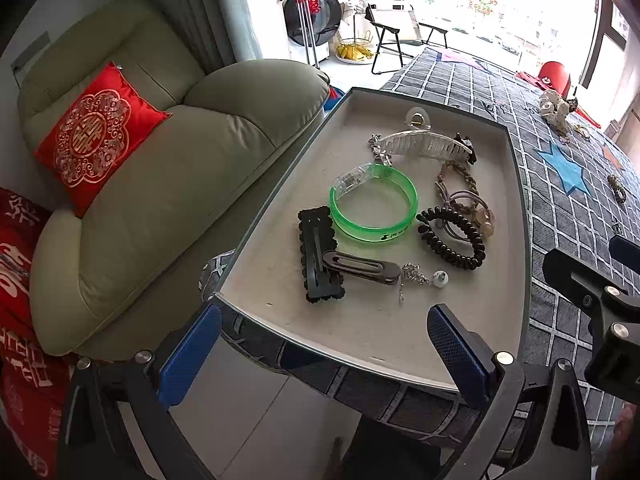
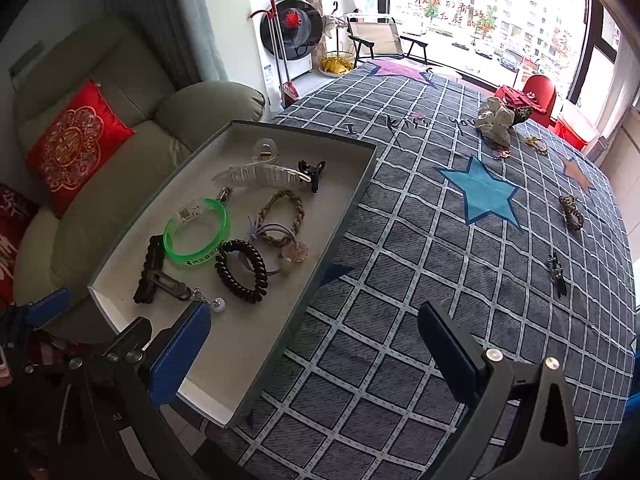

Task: Organize jewelry

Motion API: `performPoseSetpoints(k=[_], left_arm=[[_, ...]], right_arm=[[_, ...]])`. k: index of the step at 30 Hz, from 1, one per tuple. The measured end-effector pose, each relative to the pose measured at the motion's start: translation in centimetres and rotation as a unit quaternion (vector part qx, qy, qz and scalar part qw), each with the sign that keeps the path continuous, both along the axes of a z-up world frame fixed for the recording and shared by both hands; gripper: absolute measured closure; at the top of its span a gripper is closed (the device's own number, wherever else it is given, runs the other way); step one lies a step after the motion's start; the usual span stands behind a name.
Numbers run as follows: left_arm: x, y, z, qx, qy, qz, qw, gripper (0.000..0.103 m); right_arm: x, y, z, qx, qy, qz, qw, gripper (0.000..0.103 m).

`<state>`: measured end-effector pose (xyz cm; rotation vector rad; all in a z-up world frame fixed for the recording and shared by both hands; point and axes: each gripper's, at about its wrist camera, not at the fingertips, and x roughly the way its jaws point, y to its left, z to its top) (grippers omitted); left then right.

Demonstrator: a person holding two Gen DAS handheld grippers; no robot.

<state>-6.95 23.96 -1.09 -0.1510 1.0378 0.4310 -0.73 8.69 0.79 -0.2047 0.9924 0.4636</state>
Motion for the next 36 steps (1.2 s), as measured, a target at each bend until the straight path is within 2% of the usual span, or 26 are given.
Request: performPoseSetpoints(k=[36], left_arm=[[-0.25,-0.01,0.27,0.001,-0.002,-0.001,1.0,0.0]], right_arm=[[-0.37,0.21,0.57,0.002,-0.002,0.001,1.0,0.0]])
